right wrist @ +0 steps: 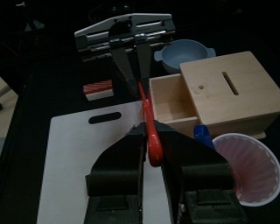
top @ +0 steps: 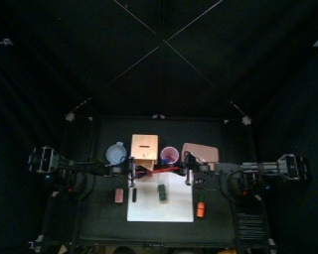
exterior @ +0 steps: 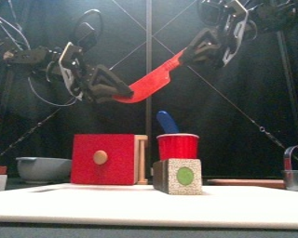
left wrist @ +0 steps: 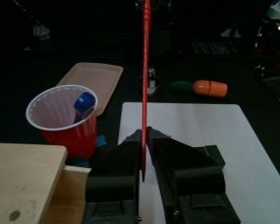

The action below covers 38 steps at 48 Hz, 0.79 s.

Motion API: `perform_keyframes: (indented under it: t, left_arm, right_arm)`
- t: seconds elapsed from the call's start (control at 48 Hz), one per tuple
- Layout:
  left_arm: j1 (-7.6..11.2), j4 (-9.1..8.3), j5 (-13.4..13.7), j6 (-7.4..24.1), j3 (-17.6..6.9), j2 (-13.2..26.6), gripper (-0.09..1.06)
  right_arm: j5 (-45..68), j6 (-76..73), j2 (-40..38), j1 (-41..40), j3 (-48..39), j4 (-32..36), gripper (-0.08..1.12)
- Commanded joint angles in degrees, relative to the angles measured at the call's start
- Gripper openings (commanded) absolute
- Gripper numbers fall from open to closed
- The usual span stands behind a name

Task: Place sushi on board then cut the sushi with the knife then place the pieces on the plate
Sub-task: Cut the sushi into 4 pieces

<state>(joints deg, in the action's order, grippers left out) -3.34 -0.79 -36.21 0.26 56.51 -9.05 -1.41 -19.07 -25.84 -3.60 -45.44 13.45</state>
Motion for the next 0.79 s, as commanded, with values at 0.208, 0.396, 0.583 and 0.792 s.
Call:
perform_keyframes:
  t: [0.208, 0.396, 0.583, 0.792]
  left_arm:
    - [3.25, 0.09, 1.14, -0.26, 1.76, -0.79, 0.40]
    - [6.59, 0.09, 4.57, -0.44, 1.76, -0.53, 0.40]
    - [9.14, 1.58, 6.33, -0.53, 1.58, 0.44, 0.40]
    - [10.90, 2.99, 6.42, -0.35, 1.49, 0.97, 0.40]
  right_arm:
    - [-6.77, -0.35, 2.11, 3.25, -4.39, -0.88, 0.51]
    - [-10.11, -0.09, 3.43, 3.34, -3.52, -1.23, 0.51]
    - [-15.91, -0.09, 5.45, 3.08, -1.41, -2.02, 0.50]
    - [-17.75, 0.79, 10.55, 4.39, -1.58, -2.37, 0.50]
